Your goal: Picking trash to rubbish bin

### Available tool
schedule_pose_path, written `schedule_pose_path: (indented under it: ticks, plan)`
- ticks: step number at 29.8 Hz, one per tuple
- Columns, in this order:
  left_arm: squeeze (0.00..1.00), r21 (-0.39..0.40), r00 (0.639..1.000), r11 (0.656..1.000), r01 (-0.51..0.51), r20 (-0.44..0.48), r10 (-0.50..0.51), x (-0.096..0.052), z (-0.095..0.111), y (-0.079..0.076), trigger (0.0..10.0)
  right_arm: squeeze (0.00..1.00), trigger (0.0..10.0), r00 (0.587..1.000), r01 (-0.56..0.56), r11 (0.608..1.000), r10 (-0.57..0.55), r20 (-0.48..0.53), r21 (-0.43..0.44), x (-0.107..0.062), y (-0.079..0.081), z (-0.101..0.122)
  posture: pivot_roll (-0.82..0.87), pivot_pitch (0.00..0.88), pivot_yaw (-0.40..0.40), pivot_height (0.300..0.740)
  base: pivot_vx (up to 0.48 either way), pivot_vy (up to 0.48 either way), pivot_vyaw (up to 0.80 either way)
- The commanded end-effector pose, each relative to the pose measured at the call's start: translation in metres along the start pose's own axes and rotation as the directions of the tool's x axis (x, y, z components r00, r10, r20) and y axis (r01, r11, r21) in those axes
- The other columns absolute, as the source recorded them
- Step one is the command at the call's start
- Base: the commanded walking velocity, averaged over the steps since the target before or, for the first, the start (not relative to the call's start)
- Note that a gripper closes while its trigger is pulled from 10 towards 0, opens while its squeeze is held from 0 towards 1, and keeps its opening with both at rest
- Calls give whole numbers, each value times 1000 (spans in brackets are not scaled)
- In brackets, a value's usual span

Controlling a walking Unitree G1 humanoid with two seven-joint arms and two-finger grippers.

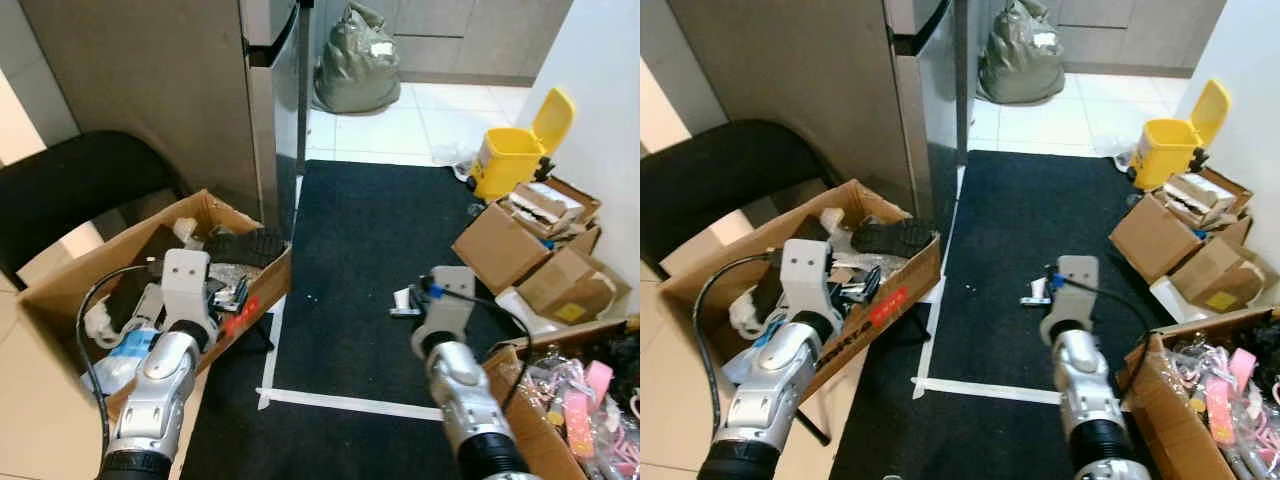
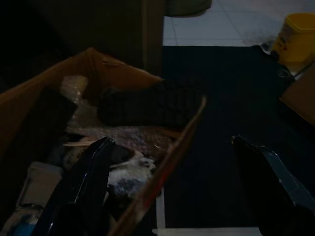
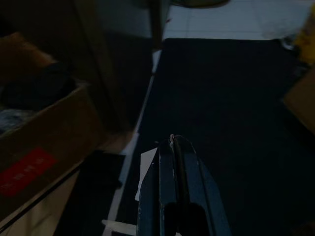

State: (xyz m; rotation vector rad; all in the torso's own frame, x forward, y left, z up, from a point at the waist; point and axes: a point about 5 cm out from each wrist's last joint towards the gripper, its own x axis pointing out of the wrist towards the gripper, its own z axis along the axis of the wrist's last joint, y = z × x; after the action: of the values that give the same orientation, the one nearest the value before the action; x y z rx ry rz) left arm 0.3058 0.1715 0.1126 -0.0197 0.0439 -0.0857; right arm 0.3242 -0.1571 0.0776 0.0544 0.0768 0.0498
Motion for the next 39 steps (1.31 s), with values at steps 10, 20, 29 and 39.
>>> schedule_pose_path:
  ticks: [10, 20, 29, 39]
  plan:
    - [0, 13, 999, 1000, -5, -34, 5, -5, -6, 2, 10000, 0, 10000, 1000, -2, 1000, 2, 2, -17, -1, -4, 1, 64, 150, 29, 740, 321, 0, 687]
    - [0, 19, 999, 1000, 2, -37, -1, -6, -5, 0, 10000, 0, 10000, 1000, -4, 1000, 4, 8, -17, 1, -2, 3, 66, 154, 29, 740, 322, 0, 800]
    - [0, 17, 999, 1000, 3, -40, -3, -5, -5, 1, 10000, 0, 10000, 1000, -4, 1000, 4, 7, -17, 2, -2, 4, 67, 156, 29, 740, 321, 0, 800]
    - [0, 55, 999, 998, -12, -36, 14, -3, -5, 0, 10000, 0, 10000, 1000, -5, 1000, 5, 19, 16, 2, -5, 5, 63, 149, 29, 740, 159, 0, 355]
